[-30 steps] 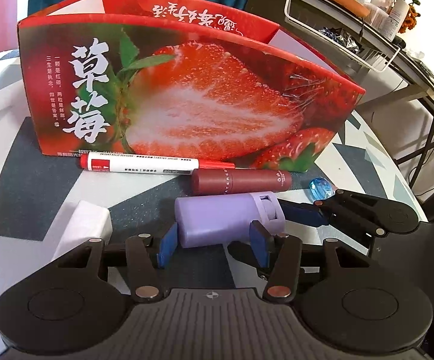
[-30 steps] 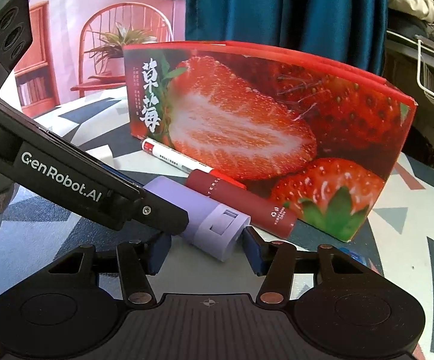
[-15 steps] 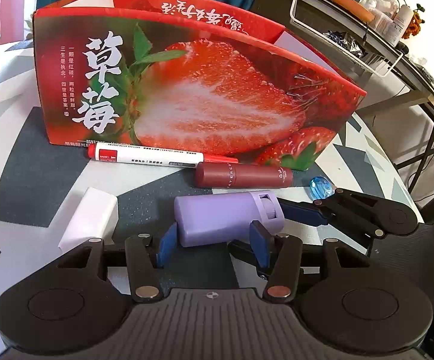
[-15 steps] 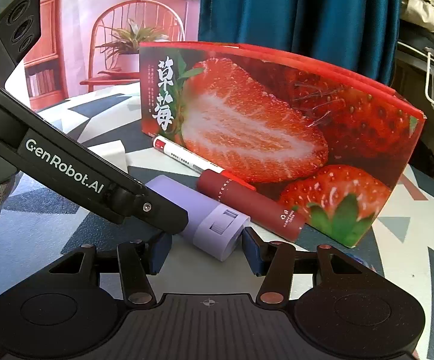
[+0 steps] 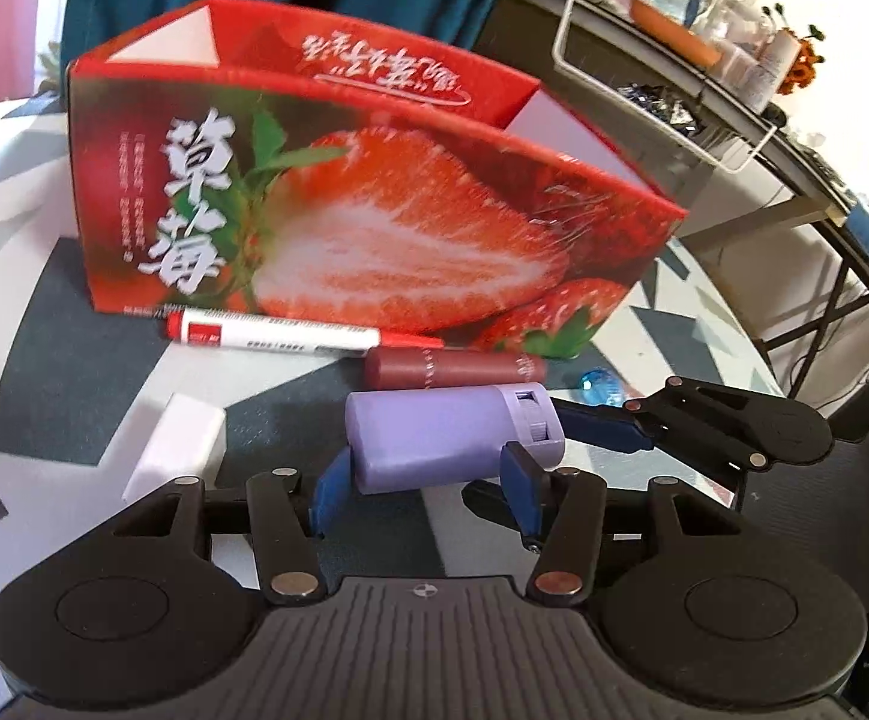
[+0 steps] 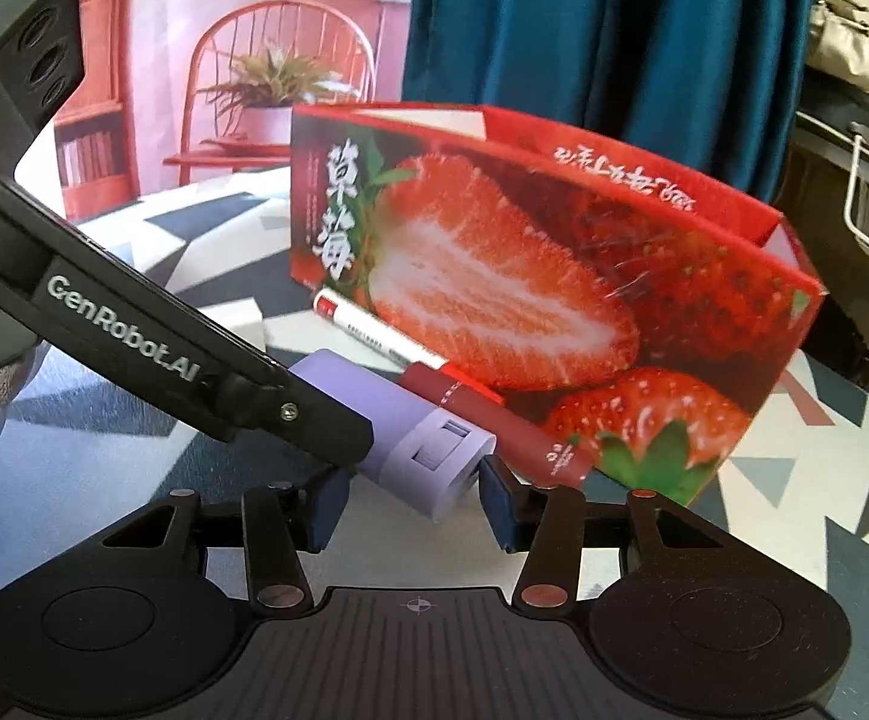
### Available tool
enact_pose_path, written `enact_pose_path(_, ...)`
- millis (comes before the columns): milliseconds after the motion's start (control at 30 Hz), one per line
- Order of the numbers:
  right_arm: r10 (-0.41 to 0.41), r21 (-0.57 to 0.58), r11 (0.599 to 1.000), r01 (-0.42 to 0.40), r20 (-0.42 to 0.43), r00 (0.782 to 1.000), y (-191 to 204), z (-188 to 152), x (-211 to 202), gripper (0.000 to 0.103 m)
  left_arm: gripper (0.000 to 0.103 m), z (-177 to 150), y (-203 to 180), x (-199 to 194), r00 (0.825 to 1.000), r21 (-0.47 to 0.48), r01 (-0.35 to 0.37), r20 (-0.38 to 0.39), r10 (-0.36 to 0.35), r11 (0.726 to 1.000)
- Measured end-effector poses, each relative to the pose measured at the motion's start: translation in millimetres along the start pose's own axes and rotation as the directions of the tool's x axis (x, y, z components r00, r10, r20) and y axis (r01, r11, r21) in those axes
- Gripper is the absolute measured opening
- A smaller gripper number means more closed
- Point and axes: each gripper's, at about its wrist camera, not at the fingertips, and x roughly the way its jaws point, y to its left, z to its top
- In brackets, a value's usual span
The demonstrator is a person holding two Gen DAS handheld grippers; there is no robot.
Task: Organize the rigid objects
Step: 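Close both grippers on the lavender case, then lift the lavender case with both grippers and carry it into the red box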
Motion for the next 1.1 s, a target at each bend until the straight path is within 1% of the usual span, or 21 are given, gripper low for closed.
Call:
enact_pose_path(167,-0.013,0.005,1.000,0.013,0.015,1.000,-1.4,3.2,-9.2,0.045,0.055,3.8,-8.4,-8.3,1.000,0.032,0.002,0.019,-0.003,0.999)
enact_pose_path(267,-0.021,0.001,1.000,0.021,0.034,0.999,-3.7,10.8,-16.2,0.044,0.056,12.6,-12.1,-16.6,0.999,0.050,0.008,0.044,-0.010,0.999)
enact_pose_path(400,-0.037,-0.002,0.999,0.037,0.088,0.995,-13.5,31.5,-26.5,0.044,0.056,38.9,-19.9,-33.9,0.995,0.123,0.019,0.098,-0.031,0.992)
enact_pose_path(467,-0.045,-0.003,0.999,0.045,0.119,0.992,-19.3,44.4,-32.1,0.044,0.056,52.7,-22.7,-42.3,0.991,0.144,0.026,0.124,-0.044,0.989)
enact_pose_path(600,-0.078,-0.012,0.997,0.081,0.149,0.986,-30.5,73.2,-36.0,0.045,0.057,83.8,-26.3,-52.7,0.982,0.141,0.051,0.171,-0.075,0.989)
enact_pose_path(667,-0.073,0.001,0.997,0.074,0.146,0.987,-41.4,89.8,-32.6,0.045,0.061,98.0,-24.6,-51.3,0.981,0.123,0.058,0.178,-0.080,0.991)
enact_pose_path(767,-0.054,0.028,0.998,0.051,0.117,0.992,-60.7,110.4,-16.3,0.044,0.063,119.0,-18.4,-36.3,0.985,0.103,0.070,0.151,-0.085,0.992)
enact_pose_path(900,-0.029,0.077,0.997,0.027,0.014,0.999,-87.1,129.6,25.0,0.042,0.063,138.5,-0.4,-10.0,0.991,0.034,0.098,0.088,-0.100,0.995)
enact_pose_path(933,-0.028,0.091,0.995,0.029,-0.009,1.000,-90.7,131.8,35.1,0.040,0.063,141.7,3.7,-4.1,0.992,0.023,0.097,0.076,-0.099,0.995)
enact_pose_path(1000,-0.029,0.106,0.994,0.034,-0.048,0.998,-93.6,134.8,52.9,0.040,0.063,145.5,11.8,6.9,0.995,0.020,0.084,0.051,-0.085,0.996)
enact_pose_path(1100,-0.009,0.152,0.988,0.021,-0.083,0.997,-99.0,137.8,72.2,0.039,0.063,150.7,23.8,20.2,0.998,-0.009,0.054,0.036,-0.053,0.999)
